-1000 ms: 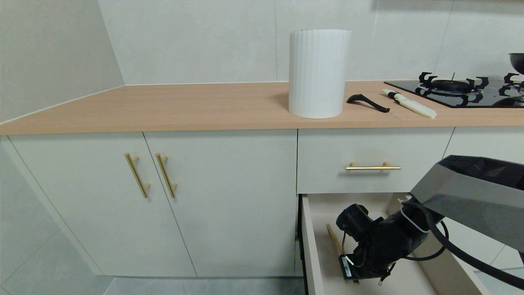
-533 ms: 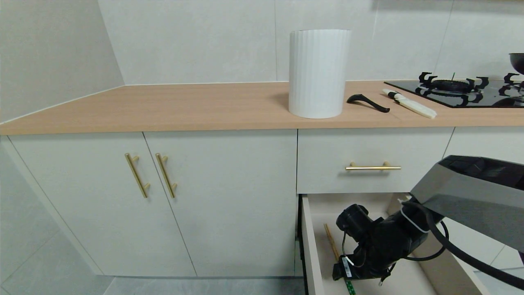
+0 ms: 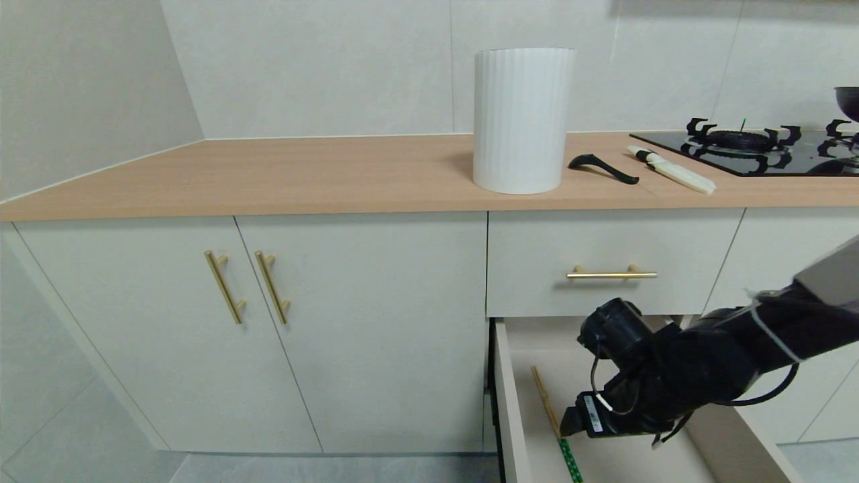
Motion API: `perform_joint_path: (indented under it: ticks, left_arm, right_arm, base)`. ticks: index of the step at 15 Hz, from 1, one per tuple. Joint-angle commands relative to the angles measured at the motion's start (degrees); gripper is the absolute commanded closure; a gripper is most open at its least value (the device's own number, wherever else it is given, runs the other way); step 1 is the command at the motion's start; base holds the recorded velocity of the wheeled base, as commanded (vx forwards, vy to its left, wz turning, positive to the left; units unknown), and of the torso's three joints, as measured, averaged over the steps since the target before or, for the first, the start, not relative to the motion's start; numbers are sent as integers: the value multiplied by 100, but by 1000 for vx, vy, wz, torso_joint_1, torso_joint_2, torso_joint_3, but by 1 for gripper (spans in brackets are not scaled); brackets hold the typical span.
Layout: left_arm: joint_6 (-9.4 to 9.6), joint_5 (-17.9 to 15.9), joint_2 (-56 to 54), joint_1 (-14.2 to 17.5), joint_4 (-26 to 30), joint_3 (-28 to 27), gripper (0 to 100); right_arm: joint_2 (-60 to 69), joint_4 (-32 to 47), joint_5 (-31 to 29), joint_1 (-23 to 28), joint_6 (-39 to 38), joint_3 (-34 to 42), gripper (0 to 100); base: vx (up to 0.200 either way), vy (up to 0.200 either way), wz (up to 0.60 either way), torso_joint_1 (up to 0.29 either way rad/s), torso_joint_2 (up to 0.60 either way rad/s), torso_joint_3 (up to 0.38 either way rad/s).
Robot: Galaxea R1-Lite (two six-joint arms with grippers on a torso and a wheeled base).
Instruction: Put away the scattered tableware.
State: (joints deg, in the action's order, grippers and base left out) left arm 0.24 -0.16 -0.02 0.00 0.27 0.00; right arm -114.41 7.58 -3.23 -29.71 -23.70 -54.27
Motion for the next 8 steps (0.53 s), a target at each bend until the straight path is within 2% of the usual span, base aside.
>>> perform_joint_path:
  ticks: [1, 8]
  left_arm:
    - [2, -2, 2, 0, 0, 0, 0]
    - [2, -2, 2, 0, 0, 0, 0]
  right_arm:
    - [1421, 279, -11, 132, 164, 22, 0]
    - [2678, 296, -55, 651, 682, 48, 0]
  base:
    - [0, 0, 0, 0, 0, 0]
    - [0, 0, 0, 0, 0, 0]
